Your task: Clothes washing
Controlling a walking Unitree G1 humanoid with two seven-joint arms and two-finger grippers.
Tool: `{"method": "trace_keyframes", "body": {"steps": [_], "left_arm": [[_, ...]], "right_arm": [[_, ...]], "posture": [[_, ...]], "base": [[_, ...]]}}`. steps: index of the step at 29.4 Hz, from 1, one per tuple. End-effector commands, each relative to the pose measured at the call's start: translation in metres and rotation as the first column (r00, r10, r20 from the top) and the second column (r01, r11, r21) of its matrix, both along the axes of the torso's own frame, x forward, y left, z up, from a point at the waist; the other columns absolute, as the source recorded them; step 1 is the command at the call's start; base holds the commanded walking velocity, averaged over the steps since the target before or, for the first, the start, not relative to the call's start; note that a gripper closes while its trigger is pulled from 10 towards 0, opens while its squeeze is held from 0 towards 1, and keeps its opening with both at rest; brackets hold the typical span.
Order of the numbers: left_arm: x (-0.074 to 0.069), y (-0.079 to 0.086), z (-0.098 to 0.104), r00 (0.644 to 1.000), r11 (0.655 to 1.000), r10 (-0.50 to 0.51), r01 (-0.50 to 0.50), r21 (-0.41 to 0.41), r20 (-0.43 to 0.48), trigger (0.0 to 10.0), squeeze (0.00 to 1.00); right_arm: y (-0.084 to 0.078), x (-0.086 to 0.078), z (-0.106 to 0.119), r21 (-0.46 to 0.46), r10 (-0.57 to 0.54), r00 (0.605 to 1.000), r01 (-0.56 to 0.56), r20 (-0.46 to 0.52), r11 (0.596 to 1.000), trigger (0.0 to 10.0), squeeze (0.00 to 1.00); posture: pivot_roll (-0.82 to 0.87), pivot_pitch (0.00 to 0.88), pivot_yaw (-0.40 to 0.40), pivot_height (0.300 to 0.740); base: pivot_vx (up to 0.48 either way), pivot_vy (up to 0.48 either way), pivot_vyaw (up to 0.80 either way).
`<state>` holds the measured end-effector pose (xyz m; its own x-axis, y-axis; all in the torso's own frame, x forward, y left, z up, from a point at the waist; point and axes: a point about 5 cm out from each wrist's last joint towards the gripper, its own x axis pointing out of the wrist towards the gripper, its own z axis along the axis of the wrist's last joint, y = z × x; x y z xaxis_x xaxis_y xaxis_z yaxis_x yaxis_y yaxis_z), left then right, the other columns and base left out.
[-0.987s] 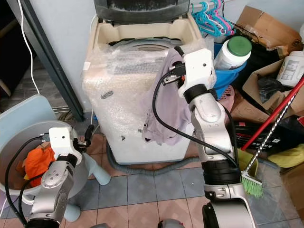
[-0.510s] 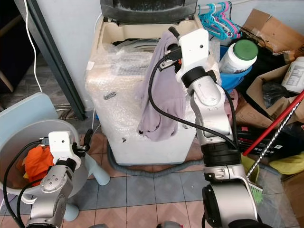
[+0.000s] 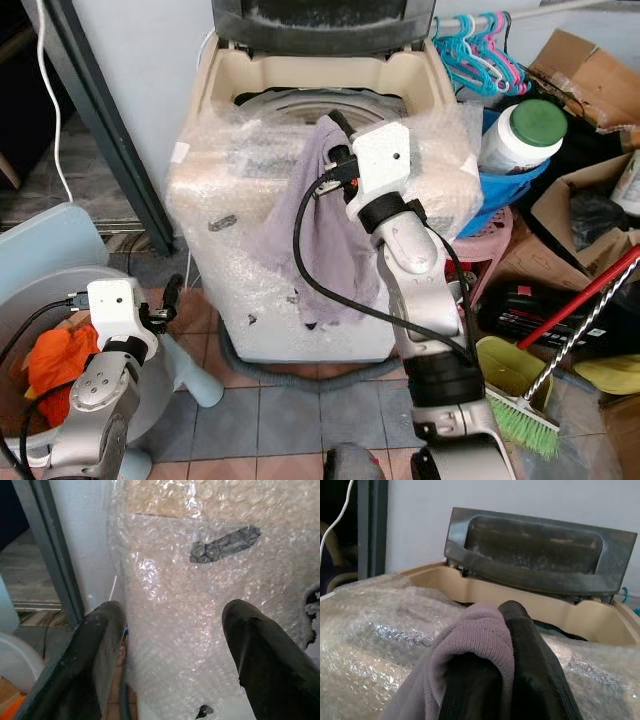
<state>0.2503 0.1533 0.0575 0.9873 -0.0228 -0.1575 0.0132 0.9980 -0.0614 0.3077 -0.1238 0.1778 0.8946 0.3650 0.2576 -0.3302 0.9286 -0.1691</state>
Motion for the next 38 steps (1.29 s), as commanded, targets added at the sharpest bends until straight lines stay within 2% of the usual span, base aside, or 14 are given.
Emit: {"method": "trace_keyframes", "body": {"steps": [1, 4, 8, 10, 13, 16, 23, 24, 26, 30, 33, 36, 37, 38], "left_arm": [[0.002, 0.013, 0.004, 1.0, 0.999, 0.026, -0.026, 0.026, 0.012, 10.0, 0.0], [0.004, 0.011, 0.003, 1.0, 1.0, 0.019, -0.019, 0.023, 0.008, 10.0, 0.0], [0.008, 0.007, 0.003, 1.0, 1.0, 0.018, -0.018, 0.009, 0.004, 10.0, 0.0], [0.009, 0.005, 0.003, 1.0, 1.0, 0.017, -0.017, 0.014, 0.002, 10.0, 0.0], [0.009, 0.006, 0.004, 1.0, 1.0, 0.015, -0.016, 0.013, 0.004, 10.0, 0.0], [0.007, 0.009, 0.004, 0.999, 0.999, 0.033, -0.034, 0.014, 0.009, 10.0, 0.0], [0.007, 0.011, 0.005, 0.999, 0.999, 0.05, -0.05, 0.02, 0.009, 10.0, 0.0], [0.007, 0.011, 0.005, 0.999, 0.998, 0.052, -0.052, 0.023, 0.011, 10.0, 0.0], [0.007, 0.011, 0.006, 0.998, 0.998, 0.059, -0.06, 0.023, 0.013, 10.0, 0.0], [0.003, 0.013, 0.006, 0.997, 0.996, 0.081, -0.081, 0.025, 0.017, 10.0, 0.0], [0.001, 0.016, 0.006, 0.995, 0.994, 0.103, -0.103, 0.032, 0.016, 10.0, 0.0], [-0.001, 0.016, 0.006, 0.994, 0.994, 0.107, -0.108, 0.031, 0.018, 10.0, 0.0], [-0.002, 0.014, 0.006, 0.994, 0.994, 0.107, -0.108, 0.032, 0.018, 10.0, 0.0], [-0.002, 0.014, 0.006, 0.994, 0.994, 0.107, -0.108, 0.032, 0.018, 10.0, 0.0]], "right_arm": [[0.021, -0.007, 0.028, -0.026, 0.07, 0.989, -0.068, 0.129, 0.997, 10.0, 0.0], [0.025, -0.004, 0.037, -0.068, 0.096, 0.981, -0.086, 0.166, 0.994, 10.0, 0.0], [0.025, 0.017, 0.073, -0.167, 0.152, 0.95, -0.109, 0.272, 0.98, 10.0, 0.0], [0.022, 0.035, 0.105, -0.164, 0.153, 0.932, -0.104, 0.327, 0.981, 10.0, 0.0], [0.02, 0.042, 0.121, -0.159, 0.146, 0.924, -0.095, 0.353, 0.983, 10.0, 0.0], [0.012, 0.059, 0.158, -0.14, 0.122, 0.91, -0.072, 0.396, 0.987, 10.0, 0.0], [-0.009, 0.087, 0.2, -0.149, 0.025, 0.933, 0.03, 0.358, 0.988, 10.0, 0.0], [-0.018, 0.093, 0.214, -0.129, -0.033, 0.938, 0.083, 0.346, 0.988, 10.0, 0.0], [-0.024, 0.094, 0.227, -0.107, -0.08, 0.934, 0.125, 0.347, 0.986, 10.0, 0.0], [-0.029, 0.084, 0.273, -0.075, -0.151, 0.879, 0.206, 0.453, 0.976, 10.0, 0.0], [-0.024, 0.075, 0.293, -0.096, -0.119, 0.838, 0.2, 0.533, 0.975, 10.0, 0.0], [-0.018, 0.077, 0.291, -0.097, -0.068, 0.861, 0.134, 0.503, 0.986, 10.0, 0.0], [-0.008, 0.085, 0.271, -0.151, -0.008, 0.895, 0.084, 0.446, 0.985, 10.0, 0.0], [-0.008, 0.085, 0.271, -0.151, -0.008, 0.895, 0.084, 0.446, 0.985, 10.0, 0.0]], "posture": [[-0.06, 0.061, 0.03, 0.74], [-0.07, 0.058, 0.036, 0.74], [-0.07, 0.052, 0.038, 0.74], [-0.06, 0.049, 0.033, 0.74], [-0.05, 0.046, 0.026, 0.74], [-0.03, 0.044, 0.014, 0.74], [-0.02, 0.048, -0.002, 0.74], [-0.01, 0.051, -0.016, 0.74], [-0.01, 0.051, -0.019, 0.74], [0.01, 0.062, -0.037, 0.74], [0.02, 0.074, -0.048, 0.74], [0.01, 0.08, -0.051, 0.74], [0.02, 0.09, -0.054, 0.74], [0.02, 0.09, -0.054, 0.74]], "base": [[0.48, 0.0, 0.0], [0.48, 0.0, 0.0], [0.324, 0.0, 0.0], [0.0, 0.0, 0.0], [0.0, 0.0, 0.0], [0.0, 0.0, 0.0], [0.0, 0.0, 0.0], [0.0, 0.0, 0.0], [0.0, 0.0, 0.0], [0.0, 0.0, 0.0], [0.0, 0.0, 0.0], [0.0, 0.0, 0.0], [0.0, 0.0, 0.0], [0.0, 0.0, 0.0]]}}
